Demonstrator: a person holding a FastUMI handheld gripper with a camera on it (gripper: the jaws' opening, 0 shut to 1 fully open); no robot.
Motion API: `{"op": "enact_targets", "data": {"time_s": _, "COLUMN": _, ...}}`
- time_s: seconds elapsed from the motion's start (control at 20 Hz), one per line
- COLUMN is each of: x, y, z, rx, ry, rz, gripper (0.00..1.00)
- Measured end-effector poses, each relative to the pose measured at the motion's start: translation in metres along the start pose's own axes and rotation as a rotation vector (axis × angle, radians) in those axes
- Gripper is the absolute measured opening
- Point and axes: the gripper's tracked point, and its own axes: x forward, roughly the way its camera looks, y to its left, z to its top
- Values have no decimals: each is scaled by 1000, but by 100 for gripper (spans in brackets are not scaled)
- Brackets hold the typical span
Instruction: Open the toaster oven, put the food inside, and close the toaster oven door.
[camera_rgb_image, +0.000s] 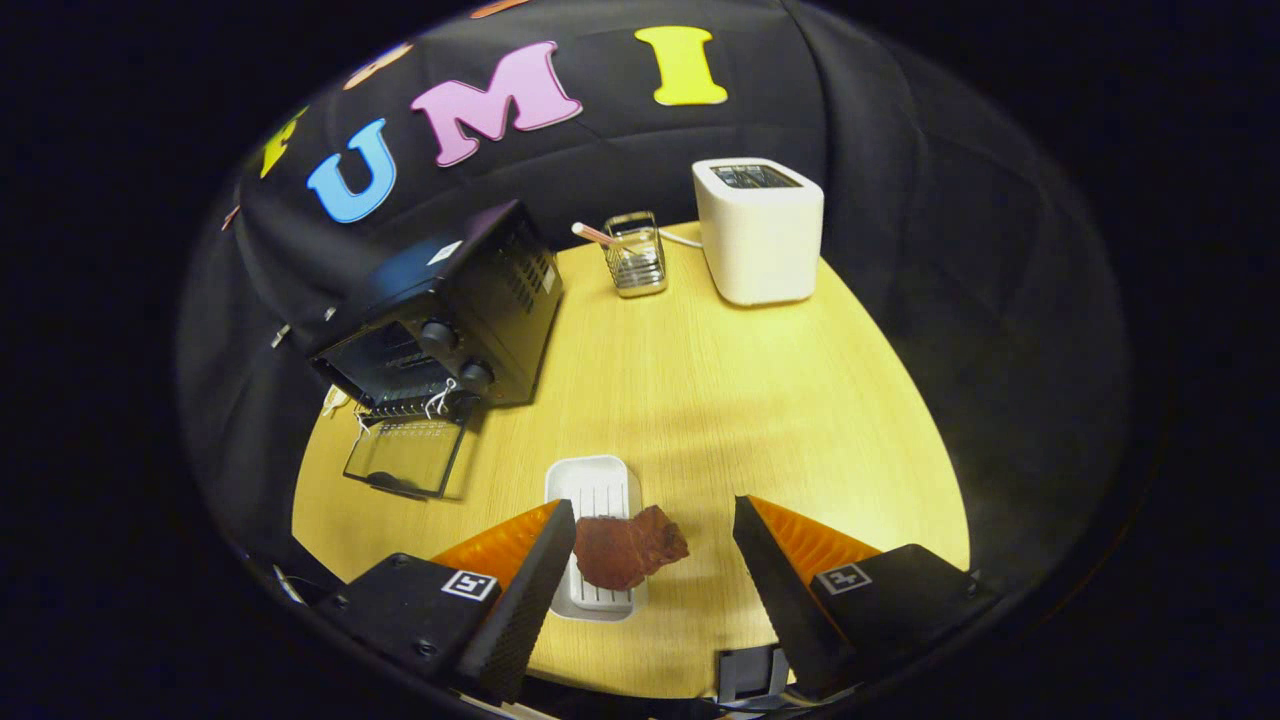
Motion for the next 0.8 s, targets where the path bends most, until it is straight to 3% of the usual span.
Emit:
{"op": "enact_targets", "data": {"time_s": 0.2, "x": 16, "y": -4, "z": -13, "rx": 148, "ry": 82, "rz": 96, "gripper": 93}}
{"op": "enact_targets", "data": {"time_s": 0.4, "x": 21, "y": 0, "z": -22, "rx": 242, "ry": 162, "rz": 172, "gripper": 68}}
{"op": "enact_targets", "data": {"time_s": 0.45, "x": 22, "y": 3, "z": -19, "rx": 254, "ry": 157, "rz": 190, "gripper": 52}}
{"op": "enact_targets", "data": {"time_s": 0.55, "x": 24, "y": 7, "z": -16, "rx": 262, "ry": 156, "rz": 208, "gripper": 34}}
{"op": "enact_targets", "data": {"time_s": 0.7, "x": 24, "y": 5, "z": -15, "rx": 277, "ry": 162, "rz": 223, "gripper": 21}}
{"op": "enact_targets", "data": {"time_s": 0.8, "x": 21, "y": 5, "z": -15, "rx": 278, "ry": 169, "rz": 232, "gripper": 18}}
